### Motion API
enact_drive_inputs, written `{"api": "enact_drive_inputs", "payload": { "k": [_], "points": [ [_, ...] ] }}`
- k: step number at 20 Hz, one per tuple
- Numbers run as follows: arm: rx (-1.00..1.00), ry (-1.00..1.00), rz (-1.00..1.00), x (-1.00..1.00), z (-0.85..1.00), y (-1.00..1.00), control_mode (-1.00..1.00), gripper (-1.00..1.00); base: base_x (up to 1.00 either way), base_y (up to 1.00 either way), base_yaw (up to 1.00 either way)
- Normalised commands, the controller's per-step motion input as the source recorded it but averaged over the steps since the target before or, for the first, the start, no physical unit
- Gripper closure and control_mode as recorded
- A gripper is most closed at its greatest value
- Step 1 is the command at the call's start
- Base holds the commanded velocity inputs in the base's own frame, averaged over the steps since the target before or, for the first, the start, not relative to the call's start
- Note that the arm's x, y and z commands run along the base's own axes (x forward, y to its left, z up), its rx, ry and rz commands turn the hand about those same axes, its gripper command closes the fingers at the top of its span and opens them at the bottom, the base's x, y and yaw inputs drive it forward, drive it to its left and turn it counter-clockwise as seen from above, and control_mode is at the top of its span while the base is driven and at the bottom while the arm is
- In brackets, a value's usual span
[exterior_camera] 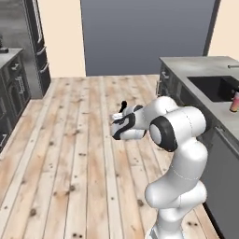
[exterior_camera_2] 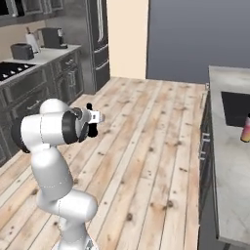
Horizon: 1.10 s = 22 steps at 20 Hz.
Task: Place the large bottle from the dining counter next to the other large bottle outside the sink, and place the small bottle from the dining counter next to the other small bottle inside the sink.
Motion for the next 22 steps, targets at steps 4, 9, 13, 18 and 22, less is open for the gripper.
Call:
{"api": "enact_drive_inputs", "payload": {
  "k": [4, 9, 13, 18, 22],
  "points": [
    [0.00, 0.00, 0.00, 0.00, 0.00, 0.00, 1.00, 1.00, 0.63, 0.02, -0.37],
    [0.00, 0.00, 0.00, 0.00, 0.00, 0.00, 1.00, 1.00, 0.54, 0.03, -0.38],
    [0.00, 0.00, 0.00, 0.00, 0.00, 0.00, 1.00, 1.00, 0.43, 0.10, -0.39],
    [0.00, 0.00, 0.00, 0.00, 0.00, 0.00, 1.00, 1.00, 0.37, 0.09, -0.40],
    [0.00, 0.00, 0.00, 0.00, 0.00, 0.00, 1.00, 1.00, 0.35, 0.10, -0.39]
  ]
}}
